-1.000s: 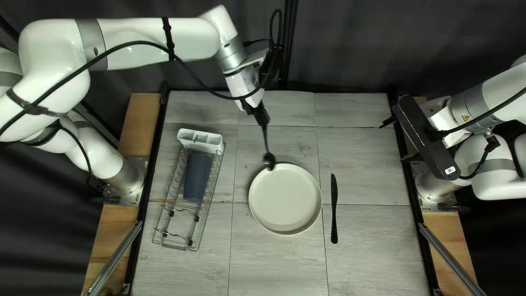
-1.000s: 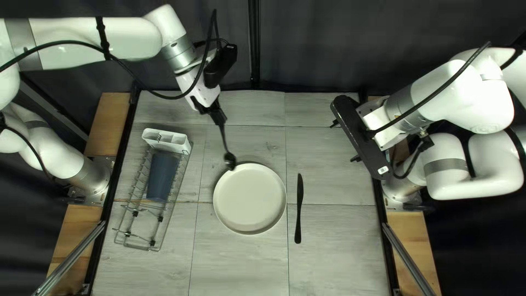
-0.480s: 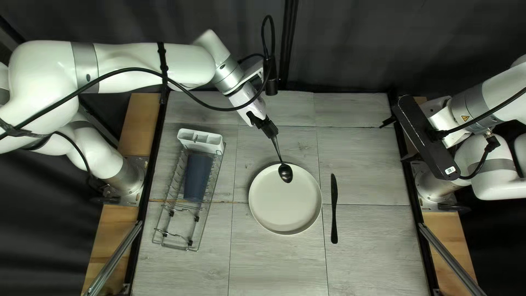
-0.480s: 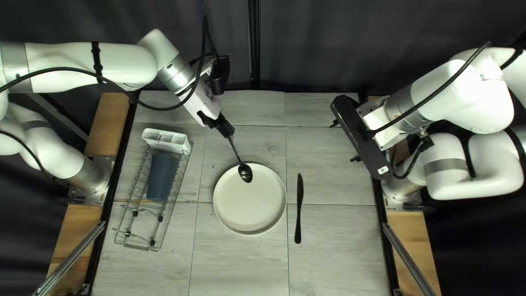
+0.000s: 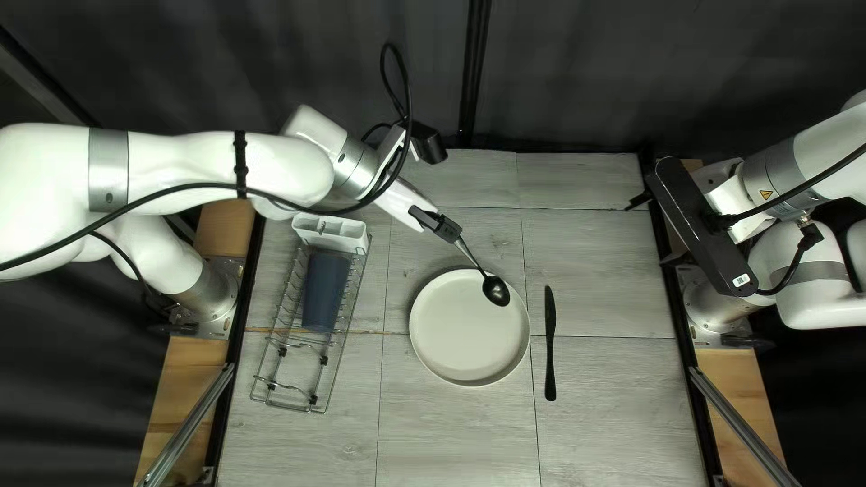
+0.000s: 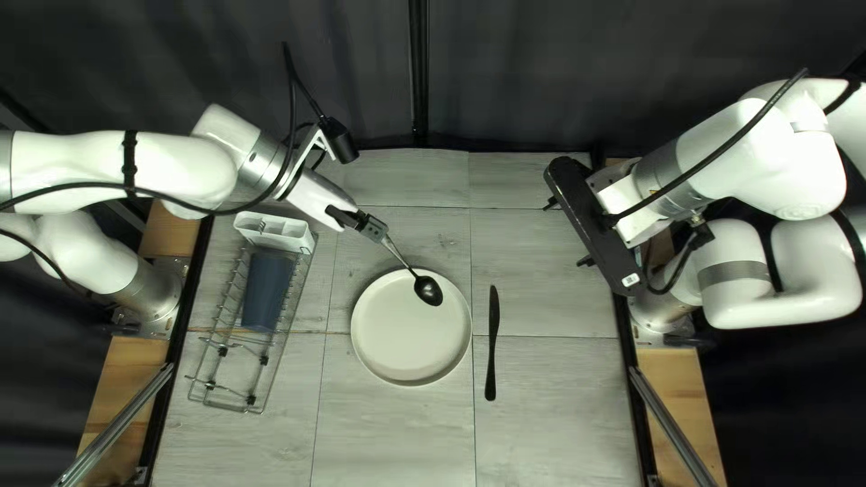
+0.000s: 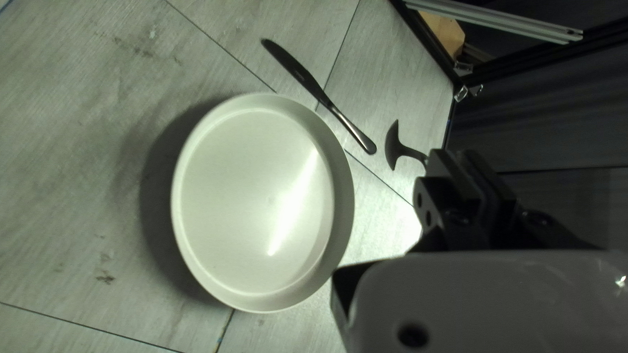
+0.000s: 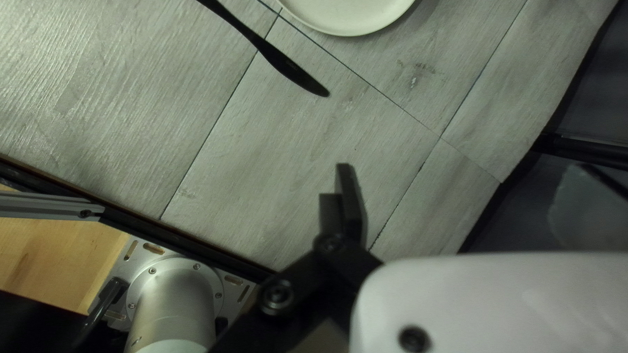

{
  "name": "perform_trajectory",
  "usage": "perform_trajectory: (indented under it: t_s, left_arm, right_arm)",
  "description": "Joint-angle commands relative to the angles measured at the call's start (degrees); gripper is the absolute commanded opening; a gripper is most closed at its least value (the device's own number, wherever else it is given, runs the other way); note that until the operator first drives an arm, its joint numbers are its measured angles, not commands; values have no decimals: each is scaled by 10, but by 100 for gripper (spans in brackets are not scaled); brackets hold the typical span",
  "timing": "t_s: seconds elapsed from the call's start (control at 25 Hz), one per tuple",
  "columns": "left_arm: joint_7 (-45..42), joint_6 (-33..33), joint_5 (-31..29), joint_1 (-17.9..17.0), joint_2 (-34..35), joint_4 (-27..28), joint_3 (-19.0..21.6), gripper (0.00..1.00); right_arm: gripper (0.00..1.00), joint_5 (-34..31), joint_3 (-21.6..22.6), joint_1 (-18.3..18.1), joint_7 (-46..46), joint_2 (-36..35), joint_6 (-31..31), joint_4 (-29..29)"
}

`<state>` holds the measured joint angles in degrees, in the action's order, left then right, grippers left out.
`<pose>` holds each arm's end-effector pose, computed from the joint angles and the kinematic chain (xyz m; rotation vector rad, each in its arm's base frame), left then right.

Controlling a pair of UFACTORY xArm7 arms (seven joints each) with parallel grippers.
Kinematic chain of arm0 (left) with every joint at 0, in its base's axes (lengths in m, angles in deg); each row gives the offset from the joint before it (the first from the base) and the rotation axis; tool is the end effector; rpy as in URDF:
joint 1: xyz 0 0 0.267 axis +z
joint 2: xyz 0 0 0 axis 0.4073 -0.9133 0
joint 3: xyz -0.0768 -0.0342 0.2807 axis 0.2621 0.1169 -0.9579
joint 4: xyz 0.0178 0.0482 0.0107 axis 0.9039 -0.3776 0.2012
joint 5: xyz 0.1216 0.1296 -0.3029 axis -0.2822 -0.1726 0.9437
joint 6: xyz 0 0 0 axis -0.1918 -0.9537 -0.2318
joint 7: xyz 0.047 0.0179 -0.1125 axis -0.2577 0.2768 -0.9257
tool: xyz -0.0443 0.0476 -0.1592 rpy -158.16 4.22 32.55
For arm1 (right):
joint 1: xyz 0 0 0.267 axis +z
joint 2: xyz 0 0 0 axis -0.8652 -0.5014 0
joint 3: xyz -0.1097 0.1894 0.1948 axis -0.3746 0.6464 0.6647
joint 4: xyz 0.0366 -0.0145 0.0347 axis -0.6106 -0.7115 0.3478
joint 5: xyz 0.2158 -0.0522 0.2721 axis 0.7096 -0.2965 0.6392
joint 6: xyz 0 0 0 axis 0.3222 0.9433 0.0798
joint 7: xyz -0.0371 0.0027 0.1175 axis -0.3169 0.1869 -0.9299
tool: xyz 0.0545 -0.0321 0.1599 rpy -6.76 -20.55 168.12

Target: Pick up and place plate onto table. Place down one fork to the left of the plate. Place spoon and knife to the right of the plate. Place cup above the knife and spoon

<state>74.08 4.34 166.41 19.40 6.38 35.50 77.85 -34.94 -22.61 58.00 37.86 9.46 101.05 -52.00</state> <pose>0.5161 0.0478 0.2877 2.2582 0.8743 1.0233 0.2874 0.0018 0.3472 2.7564 0.8664 0.4891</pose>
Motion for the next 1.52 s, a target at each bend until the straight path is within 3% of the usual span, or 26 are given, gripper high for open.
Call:
perform_trajectory:
  t_s: [0.04,1.0,1.28,1.52]
  left_arm:
    - [0,0,0,0,0,0,0,0]
    - [0,0,0,0,0,0,0,0]
    - [0,0,0,0,0,0,0,0]
    - [0,0,0,0,0,0,0,0]
  right_arm:
    - [100,0,0,0,0,0,0,0]
    - [100,0,0,0,0,0,0,0]
    - [100,4,82,-20,-98,41,-8,-26]
    - [100,3,189,-58,-218,-4,-70,-27]
